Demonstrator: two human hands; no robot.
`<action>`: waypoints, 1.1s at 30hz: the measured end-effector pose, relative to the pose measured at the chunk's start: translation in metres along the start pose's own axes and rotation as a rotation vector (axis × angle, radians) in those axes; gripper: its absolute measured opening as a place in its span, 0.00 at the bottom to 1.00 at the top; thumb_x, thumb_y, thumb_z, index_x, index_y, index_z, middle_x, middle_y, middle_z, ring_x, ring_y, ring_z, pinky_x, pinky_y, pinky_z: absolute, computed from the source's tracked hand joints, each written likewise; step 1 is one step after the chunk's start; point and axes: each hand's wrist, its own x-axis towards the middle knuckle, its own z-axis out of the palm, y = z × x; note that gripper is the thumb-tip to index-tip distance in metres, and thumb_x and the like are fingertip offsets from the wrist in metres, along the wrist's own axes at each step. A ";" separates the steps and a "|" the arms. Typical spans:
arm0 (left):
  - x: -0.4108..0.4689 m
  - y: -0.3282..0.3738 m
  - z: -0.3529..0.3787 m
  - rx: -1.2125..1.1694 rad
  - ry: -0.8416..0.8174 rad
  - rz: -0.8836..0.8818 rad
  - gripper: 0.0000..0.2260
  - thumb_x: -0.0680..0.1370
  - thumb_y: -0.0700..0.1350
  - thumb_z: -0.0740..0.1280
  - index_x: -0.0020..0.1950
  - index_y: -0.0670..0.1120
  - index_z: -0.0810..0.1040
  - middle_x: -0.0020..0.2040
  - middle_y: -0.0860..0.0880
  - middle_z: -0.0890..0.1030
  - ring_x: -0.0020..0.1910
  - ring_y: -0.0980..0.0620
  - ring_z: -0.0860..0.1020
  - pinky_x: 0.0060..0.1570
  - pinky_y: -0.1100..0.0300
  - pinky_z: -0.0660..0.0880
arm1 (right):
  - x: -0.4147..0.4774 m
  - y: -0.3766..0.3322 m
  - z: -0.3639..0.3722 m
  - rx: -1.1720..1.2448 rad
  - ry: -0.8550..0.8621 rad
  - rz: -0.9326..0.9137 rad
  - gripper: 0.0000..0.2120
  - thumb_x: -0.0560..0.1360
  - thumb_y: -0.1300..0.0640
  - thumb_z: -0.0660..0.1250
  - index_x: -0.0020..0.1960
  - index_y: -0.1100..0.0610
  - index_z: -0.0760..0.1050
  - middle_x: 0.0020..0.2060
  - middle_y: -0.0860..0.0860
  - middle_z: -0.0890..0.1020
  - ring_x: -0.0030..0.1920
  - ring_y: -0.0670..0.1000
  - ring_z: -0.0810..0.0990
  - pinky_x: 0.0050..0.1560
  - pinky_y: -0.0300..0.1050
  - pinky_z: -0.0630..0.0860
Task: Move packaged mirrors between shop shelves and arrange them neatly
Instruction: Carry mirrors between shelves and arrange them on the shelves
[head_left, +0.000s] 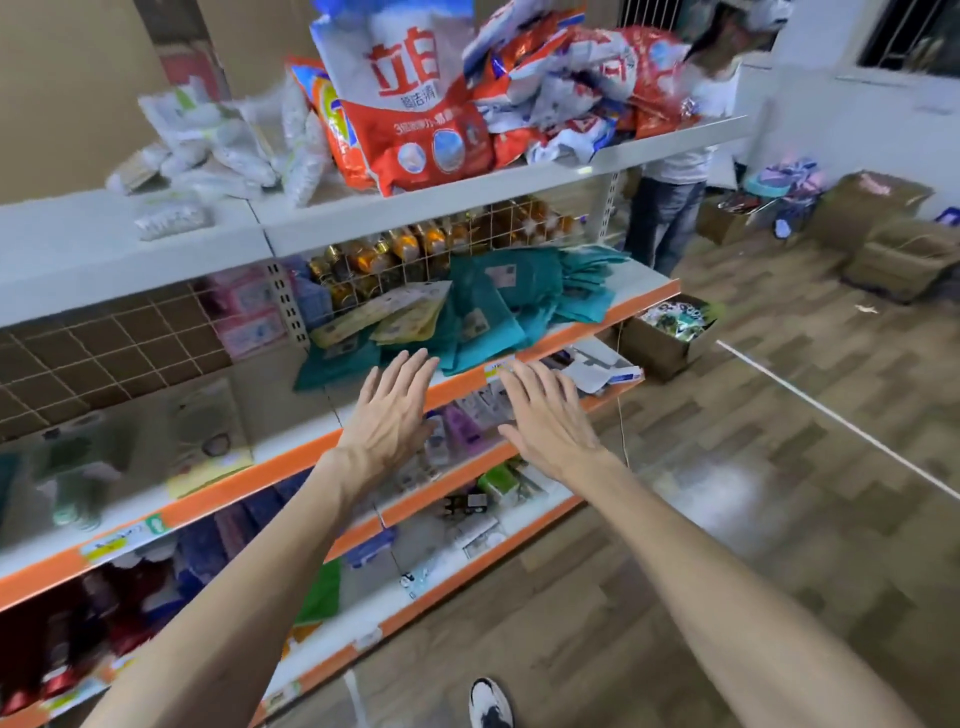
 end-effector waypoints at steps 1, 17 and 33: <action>0.013 0.006 0.005 -0.005 -0.008 0.004 0.34 0.80 0.57 0.62 0.80 0.47 0.49 0.80 0.49 0.50 0.79 0.48 0.47 0.76 0.45 0.49 | 0.004 0.012 0.003 -0.007 -0.006 -0.003 0.37 0.73 0.44 0.71 0.75 0.58 0.63 0.73 0.56 0.67 0.72 0.59 0.66 0.69 0.58 0.65; 0.224 0.066 0.035 -0.205 -0.027 -0.072 0.35 0.79 0.52 0.65 0.79 0.48 0.48 0.79 0.50 0.53 0.79 0.49 0.49 0.76 0.45 0.52 | 0.126 0.208 0.025 -0.145 -0.124 0.022 0.38 0.75 0.46 0.69 0.78 0.57 0.56 0.78 0.55 0.59 0.76 0.58 0.58 0.73 0.58 0.59; 0.329 0.080 0.081 -0.165 -0.094 -0.404 0.33 0.78 0.51 0.65 0.78 0.46 0.54 0.77 0.43 0.59 0.74 0.41 0.61 0.72 0.47 0.62 | 0.263 0.324 0.113 -0.024 -0.120 -0.187 0.37 0.69 0.46 0.75 0.72 0.58 0.66 0.69 0.55 0.71 0.70 0.59 0.67 0.67 0.57 0.66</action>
